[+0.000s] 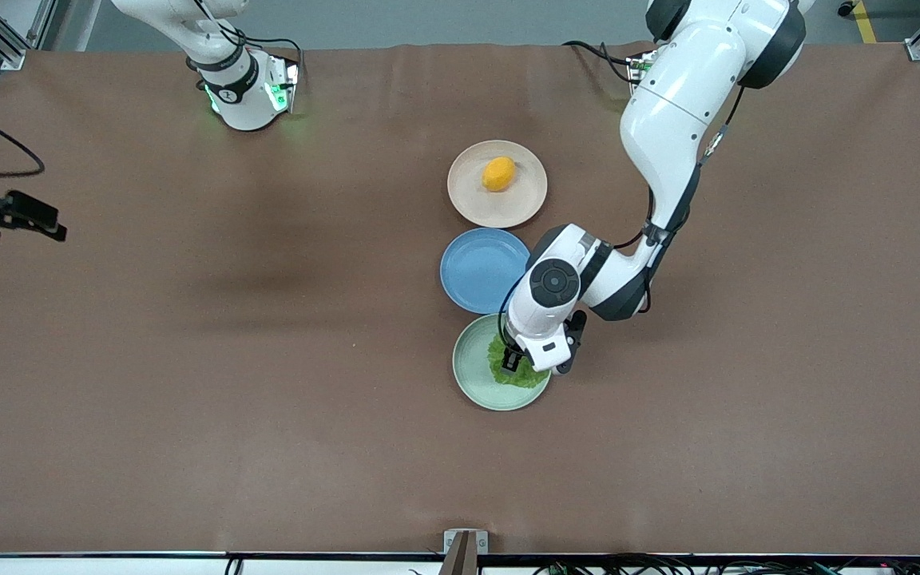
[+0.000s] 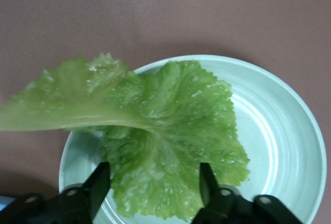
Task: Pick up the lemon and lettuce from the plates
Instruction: 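Lift the lettuce with the left gripper while the right gripper reaches the lemon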
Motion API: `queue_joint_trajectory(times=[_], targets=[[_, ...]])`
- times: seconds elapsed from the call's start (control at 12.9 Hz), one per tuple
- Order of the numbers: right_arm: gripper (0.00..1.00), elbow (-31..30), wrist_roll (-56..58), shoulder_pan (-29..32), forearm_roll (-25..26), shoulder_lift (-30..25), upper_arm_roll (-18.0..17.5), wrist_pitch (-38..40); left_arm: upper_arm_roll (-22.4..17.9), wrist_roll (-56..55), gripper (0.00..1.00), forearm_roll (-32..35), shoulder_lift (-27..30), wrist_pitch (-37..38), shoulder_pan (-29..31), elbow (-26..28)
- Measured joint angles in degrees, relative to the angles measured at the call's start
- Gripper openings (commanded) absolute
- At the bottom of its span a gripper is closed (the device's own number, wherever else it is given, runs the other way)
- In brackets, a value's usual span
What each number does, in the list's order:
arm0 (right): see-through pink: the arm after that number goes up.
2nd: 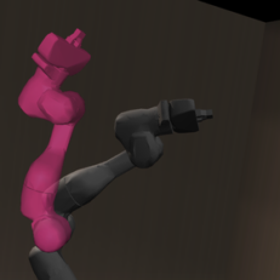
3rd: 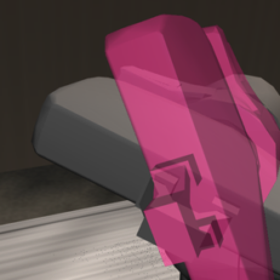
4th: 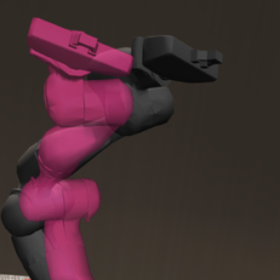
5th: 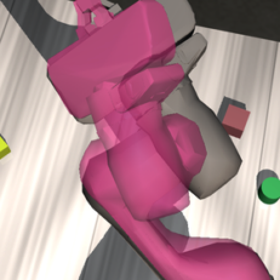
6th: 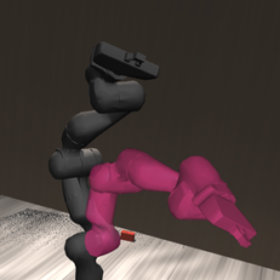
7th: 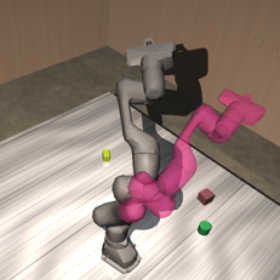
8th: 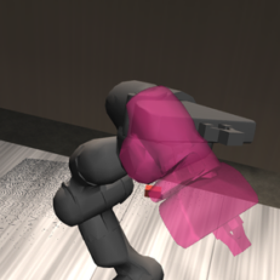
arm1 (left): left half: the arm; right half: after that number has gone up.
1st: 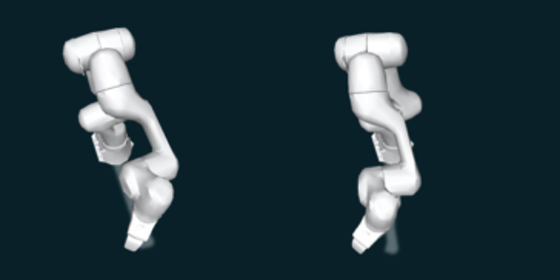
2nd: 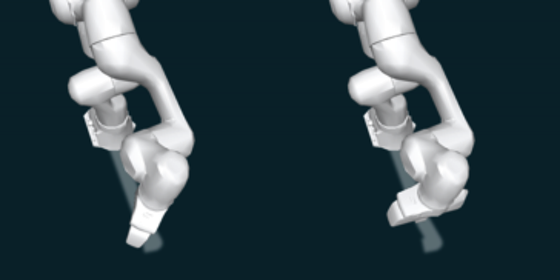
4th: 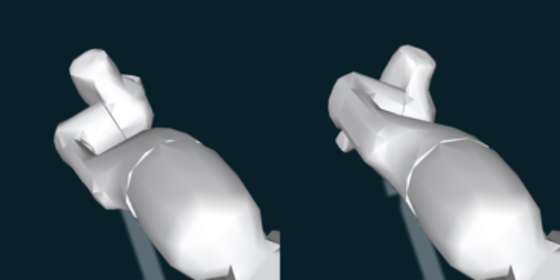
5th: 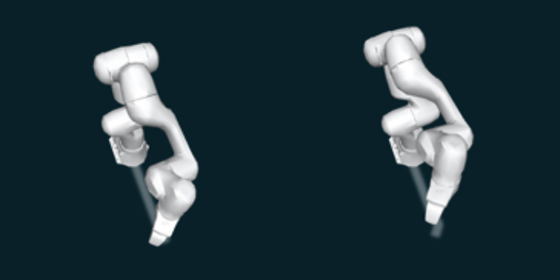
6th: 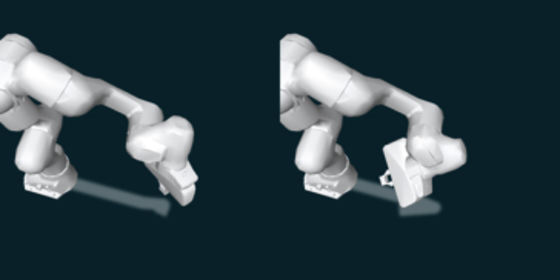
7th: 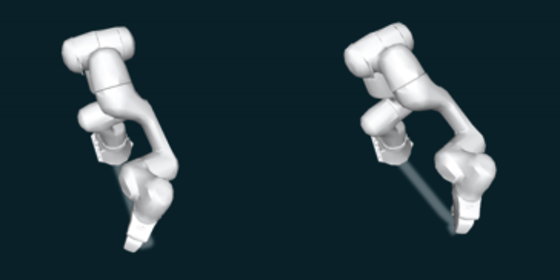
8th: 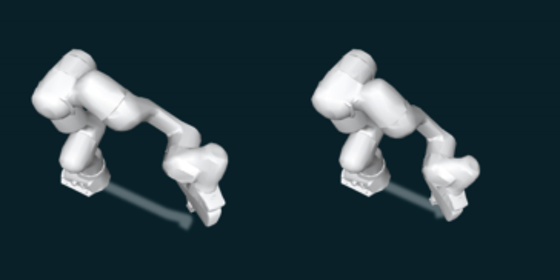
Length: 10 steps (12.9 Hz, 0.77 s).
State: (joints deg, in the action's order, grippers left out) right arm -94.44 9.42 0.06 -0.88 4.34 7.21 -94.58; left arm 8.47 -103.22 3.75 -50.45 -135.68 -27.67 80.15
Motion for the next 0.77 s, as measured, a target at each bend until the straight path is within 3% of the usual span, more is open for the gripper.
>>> queue_joint_trajectory(times=[0.23, 0.54, 0.77], targets=[[1.0, 1.7, -2.4, -1.5, -0.1, 6.1, -0.3, -1.5, -0.1, 0.0, 0.5, 0.0, 0.0, 0.0, 0.0, 0.0], [1.0, 2.5, -24.0, -8.9, -2.0, 6.1, -1.7, 0.0, -0.1, 0.0, 0.24, 0.0, 0.0, 0.0, 0.0, -0.1], [1.0, 2.5, -43.6, -17.6, -4.8, 5.5, -2.2, 0.9, -0.2, 0.0, 0.1, 0.0, 0.0, 0.0, 0.1, -0.3]])
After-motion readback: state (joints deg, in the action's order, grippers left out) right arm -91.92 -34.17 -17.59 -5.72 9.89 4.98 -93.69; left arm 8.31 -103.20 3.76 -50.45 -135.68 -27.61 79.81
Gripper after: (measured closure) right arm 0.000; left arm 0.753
